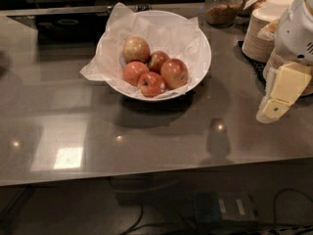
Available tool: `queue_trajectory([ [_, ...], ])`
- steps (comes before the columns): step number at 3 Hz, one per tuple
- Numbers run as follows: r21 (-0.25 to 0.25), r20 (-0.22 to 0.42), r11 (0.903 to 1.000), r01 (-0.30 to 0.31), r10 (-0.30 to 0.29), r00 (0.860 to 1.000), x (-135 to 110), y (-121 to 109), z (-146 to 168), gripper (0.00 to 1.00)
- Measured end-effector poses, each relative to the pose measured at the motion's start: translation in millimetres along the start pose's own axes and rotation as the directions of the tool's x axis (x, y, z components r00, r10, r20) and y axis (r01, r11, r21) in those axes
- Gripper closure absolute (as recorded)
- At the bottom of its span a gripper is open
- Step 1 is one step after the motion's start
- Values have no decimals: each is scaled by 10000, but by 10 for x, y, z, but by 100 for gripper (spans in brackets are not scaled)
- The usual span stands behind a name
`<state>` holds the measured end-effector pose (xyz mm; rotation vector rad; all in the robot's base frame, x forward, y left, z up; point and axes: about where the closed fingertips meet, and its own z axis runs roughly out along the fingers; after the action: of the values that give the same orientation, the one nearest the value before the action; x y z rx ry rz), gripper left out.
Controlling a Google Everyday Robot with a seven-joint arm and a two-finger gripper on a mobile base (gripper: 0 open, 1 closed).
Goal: Pick apple from white bowl
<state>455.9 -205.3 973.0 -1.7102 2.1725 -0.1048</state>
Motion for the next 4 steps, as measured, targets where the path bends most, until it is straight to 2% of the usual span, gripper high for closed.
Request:
queue_trajectory([
  [1,469,693,9983,350,-382,9969,-232,-204,132,0],
  [2,718,1229,9947,741,-825,9890,-486,-356,246,0],
  [3,719,1235,9947,739,-824,9889,-487,-356,247,0],
  [4,916,1800,9941,577,-735,9809,-565,-441,276,0],
])
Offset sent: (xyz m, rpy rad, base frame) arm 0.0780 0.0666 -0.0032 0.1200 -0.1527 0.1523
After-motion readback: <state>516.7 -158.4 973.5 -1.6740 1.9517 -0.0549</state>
